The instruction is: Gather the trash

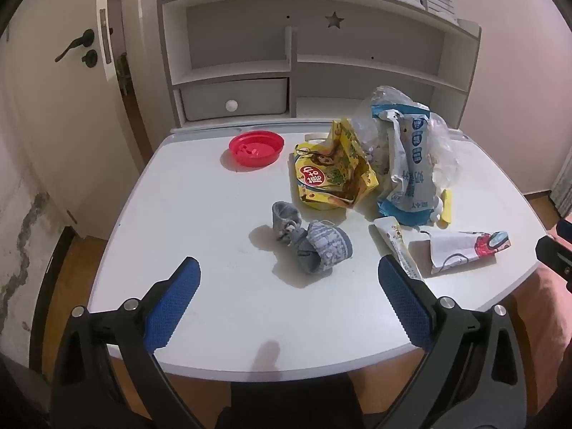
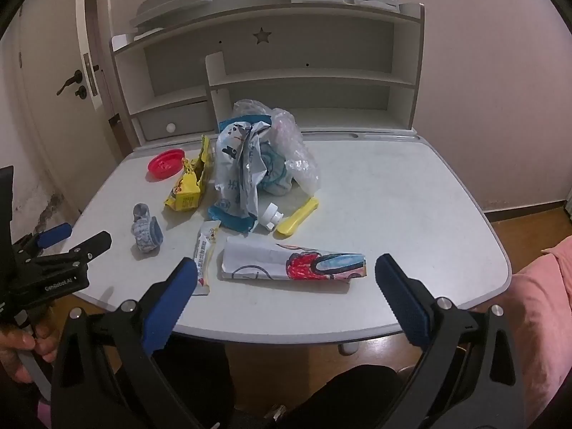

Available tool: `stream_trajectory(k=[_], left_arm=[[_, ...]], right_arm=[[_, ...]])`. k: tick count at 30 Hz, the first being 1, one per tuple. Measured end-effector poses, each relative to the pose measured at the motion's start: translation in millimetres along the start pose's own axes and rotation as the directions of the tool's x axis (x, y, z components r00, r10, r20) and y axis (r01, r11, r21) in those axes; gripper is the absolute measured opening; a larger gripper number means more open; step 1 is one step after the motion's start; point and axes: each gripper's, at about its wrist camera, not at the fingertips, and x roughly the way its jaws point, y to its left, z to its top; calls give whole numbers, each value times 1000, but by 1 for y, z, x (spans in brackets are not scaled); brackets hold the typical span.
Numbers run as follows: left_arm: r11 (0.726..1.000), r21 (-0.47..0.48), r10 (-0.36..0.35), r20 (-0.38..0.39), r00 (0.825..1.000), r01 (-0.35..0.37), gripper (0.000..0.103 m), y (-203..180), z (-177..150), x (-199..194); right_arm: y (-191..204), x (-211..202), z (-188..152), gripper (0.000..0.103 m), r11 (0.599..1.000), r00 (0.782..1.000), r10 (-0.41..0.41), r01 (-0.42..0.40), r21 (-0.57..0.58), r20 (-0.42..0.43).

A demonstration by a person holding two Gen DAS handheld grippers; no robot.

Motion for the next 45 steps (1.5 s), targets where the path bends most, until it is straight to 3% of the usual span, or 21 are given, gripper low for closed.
stream_trajectory(k=[45], left_arm=[[1000,8,1,-20,1000,-1,97,-7,-5,3]], right_arm=[[3,-2,-3,96,1000,1000,-2,2,-1,-4]])
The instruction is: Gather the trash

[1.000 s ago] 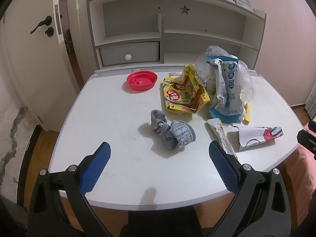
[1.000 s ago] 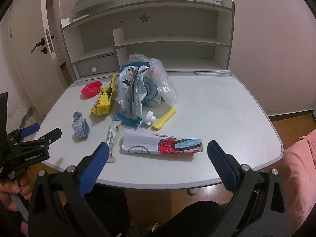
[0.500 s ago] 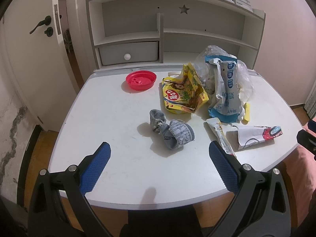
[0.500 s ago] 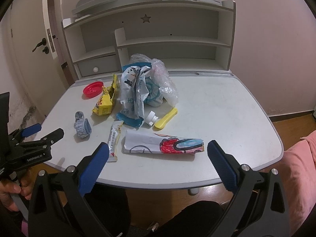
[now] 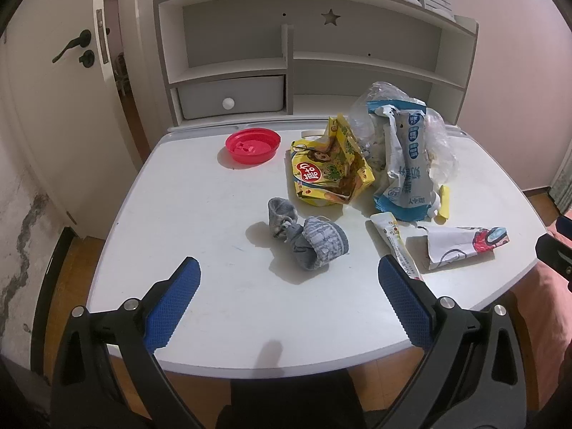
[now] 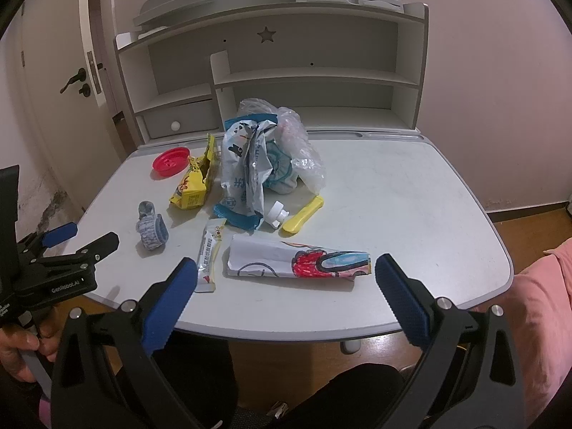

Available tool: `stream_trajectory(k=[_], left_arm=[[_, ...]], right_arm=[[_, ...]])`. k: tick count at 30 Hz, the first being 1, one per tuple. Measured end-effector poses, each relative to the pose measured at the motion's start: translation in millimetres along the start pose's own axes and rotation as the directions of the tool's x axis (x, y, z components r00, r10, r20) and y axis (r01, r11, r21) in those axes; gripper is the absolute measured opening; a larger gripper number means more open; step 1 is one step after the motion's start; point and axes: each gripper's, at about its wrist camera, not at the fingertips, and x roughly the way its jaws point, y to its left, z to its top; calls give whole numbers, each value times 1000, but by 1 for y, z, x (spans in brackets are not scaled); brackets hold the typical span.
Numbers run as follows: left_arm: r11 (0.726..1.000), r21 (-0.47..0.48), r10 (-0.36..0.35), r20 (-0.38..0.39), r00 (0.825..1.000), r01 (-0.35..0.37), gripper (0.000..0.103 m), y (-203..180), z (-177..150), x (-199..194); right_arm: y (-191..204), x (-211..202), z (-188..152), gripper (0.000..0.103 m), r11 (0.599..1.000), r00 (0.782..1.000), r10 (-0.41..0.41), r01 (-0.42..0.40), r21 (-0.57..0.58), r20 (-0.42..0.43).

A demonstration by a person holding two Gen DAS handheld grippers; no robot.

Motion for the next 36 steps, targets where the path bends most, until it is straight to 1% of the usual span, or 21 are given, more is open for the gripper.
stream_trajectory(k=[12,14,17,21,24,26,28,31,32,33,34,35,36], left_arm=[[1000,-3,-2,-8,1000,2,97,-1,-2,1],[1000,-11,-9,-19,1000,9,97,1,-2,4],[999,-33,-44,-48,998,42,97,3,-1,13],[996,-62,-64,-91,994,58,97,0,12,37],[998,-61,-35,-106,994,29,97,-8,22,60],[998,-59,-13,-139,990,5,97,-12,26,79],[998,-67,-6,-166,986,-6,97,-12,27,92],[998,-46,33,-189,981,-43,97,-10,24,107],[998,-42,30,-190,981,-39,97,-9,23,109],[999,-40,25,-187,982,-33,95,-7,23,110],[999,-37,18,-179,984,-25,91,-5,22,110],[999,-33,14,-173,985,-20,77,-4,21,109],[1000,-27,7,-174,985,-12,61,-3,20,110]], right_arm=[[3,0,0,96,1000,1000,2,-2,-5,-4],[4,-1,-1,96,1000,1000,1,-1,-4,-5],[3,0,-2,96,1000,1000,0,0,-2,-10],[-4,5,-1,96,1000,1000,-2,2,7,-20],[-8,9,-2,96,1000,999,-1,1,16,-32],[-10,10,-2,96,1000,999,0,1,21,-36],[-10,11,-2,96,1000,999,-2,3,21,-38],[-14,15,-4,96,1000,999,-6,7,28,-45],[-16,18,-5,96,999,999,-8,10,31,-51],[-17,21,-6,96,999,998,-12,14,34,-58],[-19,24,-6,96,999,998,-14,17,40,-67],[-20,27,-8,96,999,997,-13,16,46,-74],[-22,31,-9,96,998,996,-10,15,54,-84]])
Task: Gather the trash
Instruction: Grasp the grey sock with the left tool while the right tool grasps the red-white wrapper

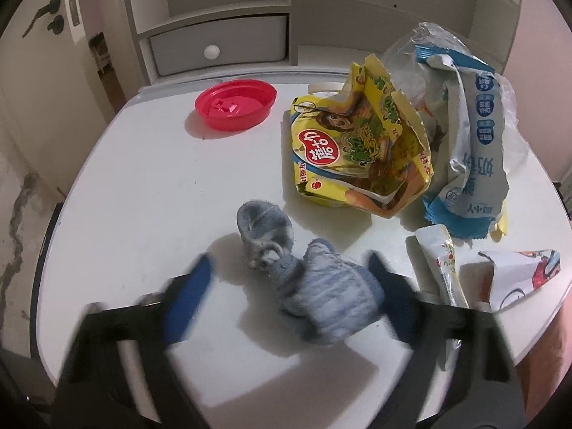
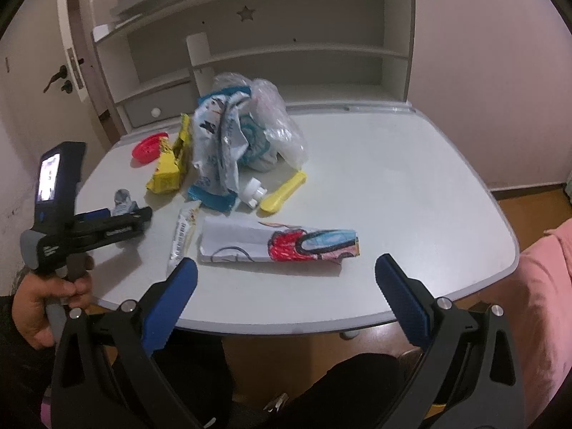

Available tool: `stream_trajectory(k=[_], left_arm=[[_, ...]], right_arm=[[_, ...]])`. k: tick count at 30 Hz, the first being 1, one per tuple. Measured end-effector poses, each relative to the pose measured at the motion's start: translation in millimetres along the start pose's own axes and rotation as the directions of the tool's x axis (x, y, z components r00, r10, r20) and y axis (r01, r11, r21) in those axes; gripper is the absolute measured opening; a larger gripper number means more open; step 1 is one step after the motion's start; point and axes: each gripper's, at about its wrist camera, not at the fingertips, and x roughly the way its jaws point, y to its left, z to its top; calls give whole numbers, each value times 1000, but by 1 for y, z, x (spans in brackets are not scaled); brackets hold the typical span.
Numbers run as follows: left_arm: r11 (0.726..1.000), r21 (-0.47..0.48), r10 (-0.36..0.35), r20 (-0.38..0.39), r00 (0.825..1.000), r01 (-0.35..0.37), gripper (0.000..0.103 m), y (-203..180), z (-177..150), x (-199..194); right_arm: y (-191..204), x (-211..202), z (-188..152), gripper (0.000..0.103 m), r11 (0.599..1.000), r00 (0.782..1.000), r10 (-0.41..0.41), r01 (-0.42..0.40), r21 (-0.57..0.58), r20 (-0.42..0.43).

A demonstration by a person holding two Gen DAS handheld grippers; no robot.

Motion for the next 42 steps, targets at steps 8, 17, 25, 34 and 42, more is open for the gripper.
stream_trajectory(k=[8,17,25,34,42], left_arm=[[999,26,-26,30,999,26,20,8,0,-5],[995,38,-91,51,995,89,20,10,3,-26],[993,49,-109,71,991,106,20,12,3,-40],[982,119,-156,95,983,145,20,-15,3,-64],[909,295,-333,88,939,294,20,-135,-7,-92]], right_arm=[[-12,44,1,96,984,988,96,-76,159,-120],[-36,110,37,97,880,952,207,-81,468,-225],[-15,131,62,66,927,962,50,55,370,-269],[-25,95,49,11,912,969,173,-89,400,-177],[-119,-4,39,9,941,999,41,-35,338,-10]])
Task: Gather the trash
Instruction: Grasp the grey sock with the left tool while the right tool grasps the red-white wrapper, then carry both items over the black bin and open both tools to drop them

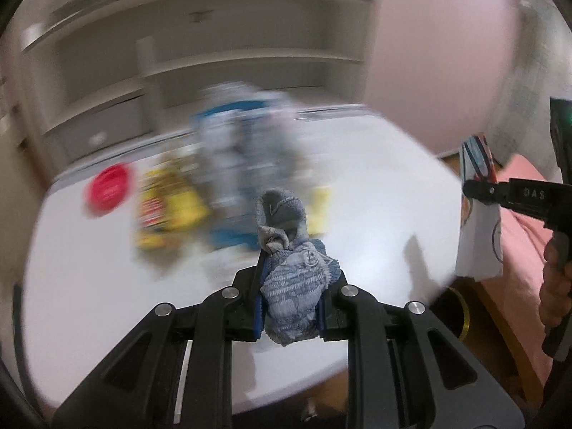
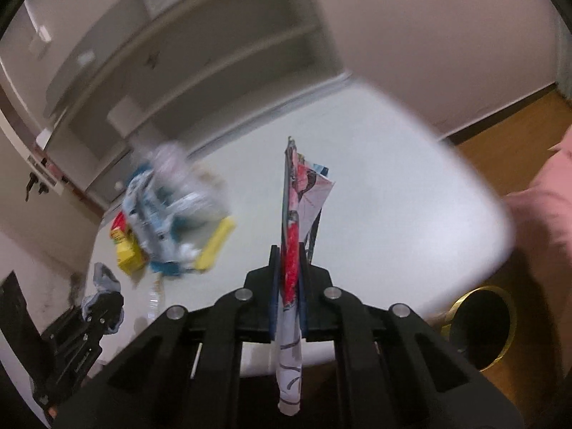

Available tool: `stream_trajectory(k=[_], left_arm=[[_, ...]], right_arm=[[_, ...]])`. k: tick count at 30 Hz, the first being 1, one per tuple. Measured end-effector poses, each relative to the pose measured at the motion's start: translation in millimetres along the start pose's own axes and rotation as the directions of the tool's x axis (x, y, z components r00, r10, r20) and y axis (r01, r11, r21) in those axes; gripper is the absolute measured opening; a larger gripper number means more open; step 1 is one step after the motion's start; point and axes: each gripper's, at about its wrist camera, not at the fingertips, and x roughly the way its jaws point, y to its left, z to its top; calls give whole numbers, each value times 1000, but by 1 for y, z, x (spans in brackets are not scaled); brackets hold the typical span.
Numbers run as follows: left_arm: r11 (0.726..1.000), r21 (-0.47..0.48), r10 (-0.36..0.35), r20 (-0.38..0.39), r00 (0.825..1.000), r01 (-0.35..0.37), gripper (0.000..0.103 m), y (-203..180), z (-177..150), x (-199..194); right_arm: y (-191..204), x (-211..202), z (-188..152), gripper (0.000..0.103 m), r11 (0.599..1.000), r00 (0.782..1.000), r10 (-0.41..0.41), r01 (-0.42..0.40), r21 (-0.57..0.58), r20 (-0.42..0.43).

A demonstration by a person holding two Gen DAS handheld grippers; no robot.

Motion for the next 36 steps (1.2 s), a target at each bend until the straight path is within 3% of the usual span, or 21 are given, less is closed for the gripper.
stream_trajectory(k=[3,7,11,13,17,19,23,26,28,31,32,34,35,36], left_arm=[[991,94,-97,-4,995,97,20,-70,6,16],[946,217,-236,-49,971,241,20,-171,4,42],[881,298,-338,-148,929,368,20,-259,-11,77],[843,321,-380,-217,899,433,20,-301,-25,103],[792,343,-395,-343,852,505,20,-363,-59,168],[782,353,-379,-384,842,513,20,-383,-76,197],[786,308,-351,-490,798,535,20,-405,-106,266],[800,294,-329,-513,793,523,20,-416,-128,300],[809,261,-328,-544,772,527,20,-417,-139,321],[798,269,-329,-554,765,539,21,-421,-157,325],[793,280,-326,-555,765,541,25,-423,-159,328],[790,271,-340,-553,761,550,47,-418,-161,331],[791,269,-345,-545,764,549,65,-417,-163,332],[792,272,-345,-537,769,546,70,-422,-163,333]], right_arm=[[-58,-37,-3,9,996,994,-85,84,10,68],[-153,-72,-30,9,973,973,-211,200,110,93],[-235,-73,-63,9,941,956,-290,274,200,50],[-276,-64,-82,9,924,954,-298,287,252,7],[-338,-30,-119,9,889,950,-302,310,337,-78],[-362,-13,-134,9,877,952,-285,307,368,-114],[-392,24,-158,9,860,949,-256,311,404,-184],[-406,44,-168,9,849,947,-239,312,427,-216],[-424,50,-175,9,847,946,-227,308,432,-230],[-432,61,-180,9,845,945,-218,307,438,-243],[-434,63,-181,9,844,945,-216,307,440,-245],[-441,68,-180,9,843,947,-210,301,446,-243],[-444,71,-181,9,843,947,-208,301,447,-245],[-446,72,-182,9,843,946,-206,301,446,-249]])
